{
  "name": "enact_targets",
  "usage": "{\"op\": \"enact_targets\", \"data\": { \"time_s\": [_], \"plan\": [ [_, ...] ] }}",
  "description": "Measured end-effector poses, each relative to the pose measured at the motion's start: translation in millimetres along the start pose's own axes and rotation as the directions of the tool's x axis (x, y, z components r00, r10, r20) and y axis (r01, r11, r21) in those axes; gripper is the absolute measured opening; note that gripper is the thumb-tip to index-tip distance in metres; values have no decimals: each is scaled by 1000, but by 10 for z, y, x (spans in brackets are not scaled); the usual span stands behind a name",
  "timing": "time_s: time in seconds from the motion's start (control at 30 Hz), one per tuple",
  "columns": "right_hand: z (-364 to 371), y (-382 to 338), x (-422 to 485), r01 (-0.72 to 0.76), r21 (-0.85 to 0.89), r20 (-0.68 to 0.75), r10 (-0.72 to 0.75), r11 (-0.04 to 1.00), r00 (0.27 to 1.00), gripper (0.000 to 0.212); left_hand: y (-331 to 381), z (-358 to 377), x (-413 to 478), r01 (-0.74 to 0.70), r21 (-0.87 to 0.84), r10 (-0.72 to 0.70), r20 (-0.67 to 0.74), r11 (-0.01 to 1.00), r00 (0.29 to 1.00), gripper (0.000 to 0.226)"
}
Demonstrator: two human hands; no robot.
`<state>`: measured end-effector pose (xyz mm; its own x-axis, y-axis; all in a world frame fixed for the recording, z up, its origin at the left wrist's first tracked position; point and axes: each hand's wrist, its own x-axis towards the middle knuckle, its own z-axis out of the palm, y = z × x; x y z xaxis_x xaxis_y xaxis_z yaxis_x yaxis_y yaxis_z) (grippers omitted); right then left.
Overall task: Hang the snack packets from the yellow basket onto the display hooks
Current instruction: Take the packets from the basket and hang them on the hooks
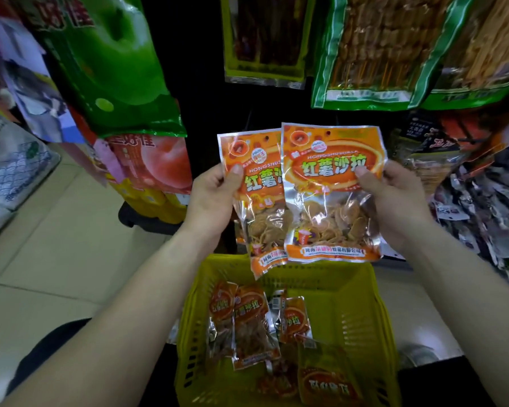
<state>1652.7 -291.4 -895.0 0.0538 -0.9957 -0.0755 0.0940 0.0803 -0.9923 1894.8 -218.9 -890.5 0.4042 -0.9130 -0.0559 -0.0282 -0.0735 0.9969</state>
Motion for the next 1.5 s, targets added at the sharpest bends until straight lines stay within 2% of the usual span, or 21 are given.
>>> {"op": "enact_targets", "data": {
  "time_s": [0.1, 0.3, 0.4, 0.47, 0.63, 0.8, 0.97, 1.33, 1.5],
  "plan": [
    [72, 8, -34, -48, 2, 43, 48, 999, 998, 8, 5, 25, 6, 7, -20, -6, 27, 1000, 1000, 23],
    [227, 187, -76, -34, -152, 94, 48, 988, 994, 13, -27, 148, -86, 30, -1, -30, 110, 1000, 994, 31],
    [263, 223, -108, -2, -182, 54, 12, 983, 998, 9, -13, 200, -131, 68, -26, -65, 91, 997, 994, 33],
    [289, 236, -140, 22, -215, 13, -19, 976, 1000, 11, -19, 228, -154, 26, -4, -25, 90, 1000, 996, 25],
    [303, 242, -165, -25, -163, -31, 20, 986, 999, 34, -99, 225, -123, -26, 78, 24, 25, 997, 999, 24],
    [270, 220, -133, -36, -244, -3, 36, 969, 999, 47, -110, 231, -89, -41, 93, 37, 48, 995, 998, 17],
    [227, 198, -100, -40, -250, 65, 58, 967, 996, 46, -128, 251, -63, -28, 104, 21, 71, 994, 997, 18],
    [187, 204, -91, -49, -265, 120, 83, 963, 989, 36, -121, 261, -60, -14, 70, 7, 93, 997, 996, 18],
    [142, 177, -36, -62, -241, 138, 97, 969, 986, 35, -131, 262, -64, -36, 107, 22, 129, 994, 991, 20]
  ]
}}
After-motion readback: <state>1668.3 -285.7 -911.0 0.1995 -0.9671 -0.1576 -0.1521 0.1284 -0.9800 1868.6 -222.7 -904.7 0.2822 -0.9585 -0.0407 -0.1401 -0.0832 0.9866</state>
